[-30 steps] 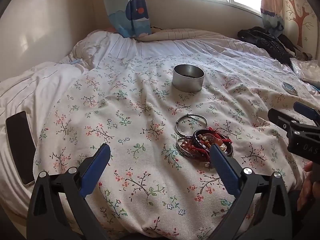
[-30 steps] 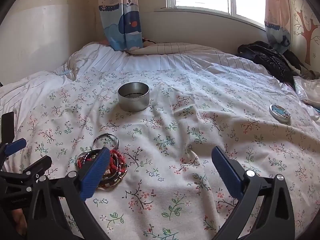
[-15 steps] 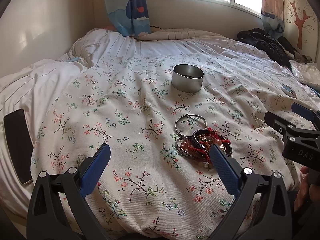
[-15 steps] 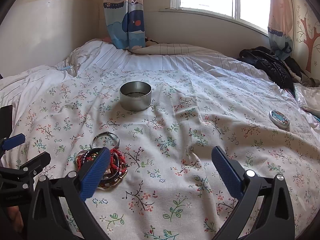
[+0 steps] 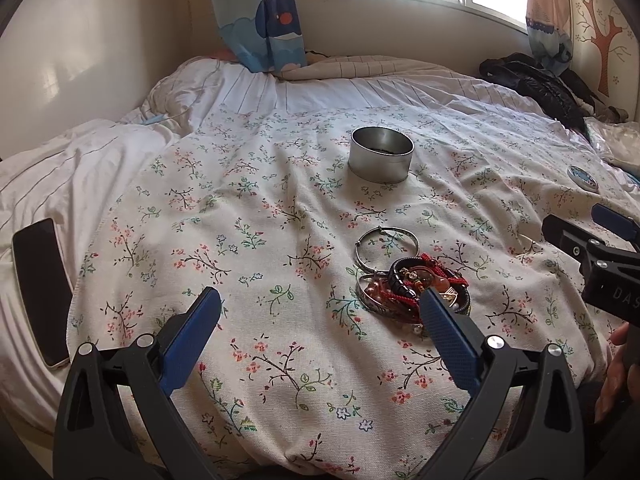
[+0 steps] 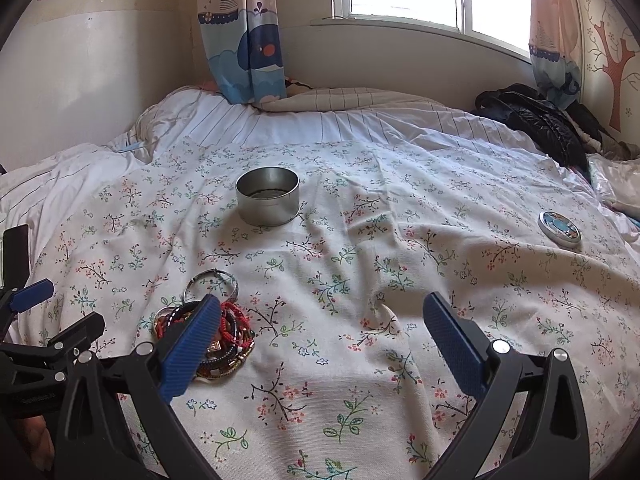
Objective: Organize jewelry
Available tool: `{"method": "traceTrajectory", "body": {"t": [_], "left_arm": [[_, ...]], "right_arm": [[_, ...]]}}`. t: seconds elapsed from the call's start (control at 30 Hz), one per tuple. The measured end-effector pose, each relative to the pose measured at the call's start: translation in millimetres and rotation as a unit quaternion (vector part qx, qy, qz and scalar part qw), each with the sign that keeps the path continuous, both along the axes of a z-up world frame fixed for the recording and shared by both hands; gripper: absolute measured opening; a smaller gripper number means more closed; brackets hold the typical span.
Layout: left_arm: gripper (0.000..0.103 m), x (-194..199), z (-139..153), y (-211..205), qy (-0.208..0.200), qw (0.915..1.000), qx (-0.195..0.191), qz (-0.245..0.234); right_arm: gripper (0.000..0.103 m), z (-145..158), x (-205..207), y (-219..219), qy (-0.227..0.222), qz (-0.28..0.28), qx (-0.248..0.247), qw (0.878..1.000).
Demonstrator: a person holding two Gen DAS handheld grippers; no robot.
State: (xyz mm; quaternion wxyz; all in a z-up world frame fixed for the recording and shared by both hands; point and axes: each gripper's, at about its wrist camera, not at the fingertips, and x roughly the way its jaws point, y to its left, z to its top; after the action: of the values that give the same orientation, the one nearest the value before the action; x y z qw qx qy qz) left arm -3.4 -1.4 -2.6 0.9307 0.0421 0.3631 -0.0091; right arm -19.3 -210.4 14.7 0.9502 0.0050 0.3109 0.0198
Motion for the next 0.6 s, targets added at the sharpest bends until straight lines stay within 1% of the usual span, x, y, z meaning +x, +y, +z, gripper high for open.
{"method": "traceTrajectory", "body": {"t": [0.23, 0.4, 0.5, 0.6], "left_arm": [[0.096, 0.0, 0.0, 0.2, 0.000, 1.0000, -0.001, -0.001], [0.096, 0.0, 0.1, -0.1, 0.000, 1.0000, -0.001, 0.000], [0.096, -0.3, 0.0, 0.4, 0.000, 1.0000, -0.001, 0.000], [0.096, -0.2, -0.1, 0.3, 0.000, 1.0000, -0.001, 0.000]], "right_arm": [[0.097, -0.2, -0.6, -1.0, -0.005, 0.000, 0.005, 1.000], [0.097, -1.0, 1.0, -0.7, 0.008, 0.000, 0.005, 1.000], [0.097, -2.7, 3.8, 0.2, 0.033, 0.000, -0.004, 0.999], [0.097, -3.0, 3.6, 0.0, 0.036, 0.000, -0.003, 0.999]]}}
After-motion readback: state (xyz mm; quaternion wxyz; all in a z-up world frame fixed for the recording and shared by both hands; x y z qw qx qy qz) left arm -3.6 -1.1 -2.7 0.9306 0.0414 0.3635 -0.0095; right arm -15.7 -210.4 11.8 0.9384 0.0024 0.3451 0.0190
